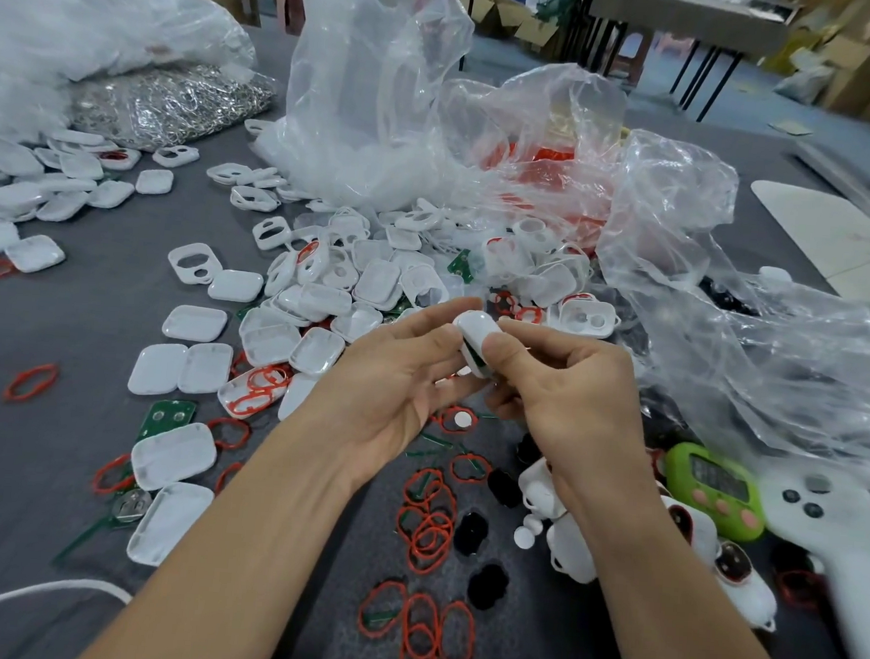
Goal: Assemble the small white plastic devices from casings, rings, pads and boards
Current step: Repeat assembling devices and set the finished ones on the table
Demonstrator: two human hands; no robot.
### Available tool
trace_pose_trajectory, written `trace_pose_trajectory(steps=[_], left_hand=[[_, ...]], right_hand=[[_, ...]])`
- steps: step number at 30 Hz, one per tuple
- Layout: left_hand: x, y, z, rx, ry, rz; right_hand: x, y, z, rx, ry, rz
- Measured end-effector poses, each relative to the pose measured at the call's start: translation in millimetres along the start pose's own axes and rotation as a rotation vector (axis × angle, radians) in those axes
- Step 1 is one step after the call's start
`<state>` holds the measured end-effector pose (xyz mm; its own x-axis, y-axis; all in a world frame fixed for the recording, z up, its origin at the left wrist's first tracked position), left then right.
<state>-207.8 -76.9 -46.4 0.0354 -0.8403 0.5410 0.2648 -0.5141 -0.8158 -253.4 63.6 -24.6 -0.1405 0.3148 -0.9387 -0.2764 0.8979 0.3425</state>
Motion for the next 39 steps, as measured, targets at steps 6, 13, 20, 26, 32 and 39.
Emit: trace_pose_trajectory(steps=[6,13,20,26,32,39], left_hand=[[-1.8,-3.9,3.3,-0.037,-0.005,-0.006],[-0.6,-3.4,3.6,-0.068,0.000,0.012],[1.7,-3.2,5.9,-0.119,-0.006,0.026],[2.5,-6.2,8.7,-0.103,-0.033,0.022],[3.7,-9.1,10.0,-0.048,-0.066,-0.003],[2.0,-7.9,10.0,-0.022,-0.079,-0.020]], right_hand=[[-0.2,0.7,4.2,0.135,0.222,0.399],[-1.3,1.1,7.3,0.161,0.296,0.499],[-1.0,-1.4,7.6,0.138,0.261,0.455],[-1.0,-1.6,7.2,0.130,0.288,0.424],[0.5,-5.5,8.3,0.142,0.338,0.451],[3.9,-9.9,10.6,0.200,0.390,0.471]])
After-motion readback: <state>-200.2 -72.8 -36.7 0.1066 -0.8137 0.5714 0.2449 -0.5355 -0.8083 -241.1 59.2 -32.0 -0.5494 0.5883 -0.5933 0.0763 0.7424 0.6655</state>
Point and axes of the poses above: each hand's wrist, its own z-axis away from the middle knuckle, its own y-axis out of the back of the hand, x = y × z, the point moved 1 cm from there along -z, towards the middle knuckle, and after that the axes turned 12 degrees about z, right-handed, at the moved point
